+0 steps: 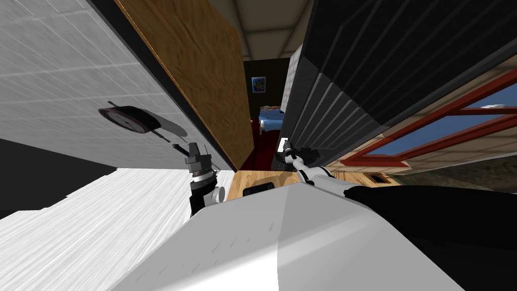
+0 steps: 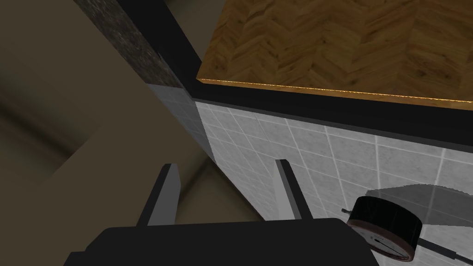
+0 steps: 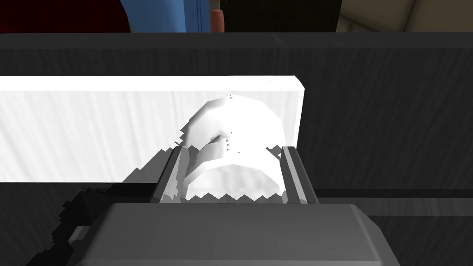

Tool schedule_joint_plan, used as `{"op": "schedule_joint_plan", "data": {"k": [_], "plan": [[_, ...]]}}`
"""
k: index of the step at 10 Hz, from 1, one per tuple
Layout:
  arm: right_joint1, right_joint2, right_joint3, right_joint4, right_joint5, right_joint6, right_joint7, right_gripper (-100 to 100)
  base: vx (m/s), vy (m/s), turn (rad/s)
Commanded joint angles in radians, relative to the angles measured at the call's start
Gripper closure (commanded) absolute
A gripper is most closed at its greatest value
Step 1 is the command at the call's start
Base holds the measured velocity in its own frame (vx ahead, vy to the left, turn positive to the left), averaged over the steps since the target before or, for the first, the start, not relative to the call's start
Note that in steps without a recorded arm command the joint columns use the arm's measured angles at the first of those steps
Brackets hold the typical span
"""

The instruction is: Push the door open

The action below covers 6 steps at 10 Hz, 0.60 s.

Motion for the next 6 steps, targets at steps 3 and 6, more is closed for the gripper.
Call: {"op": "schedule_joint_plan", "data": {"k": [3,6], "plan": [[-0.012,0.015,-0.016,-0.001,0.004,-0.001,0.021,100,0.183,0.005,-0.106],[-0.025,0.040,-0.036,0.004,0.009,-0.002,0.050,100,0.196,-0.009,-0.148]]}}
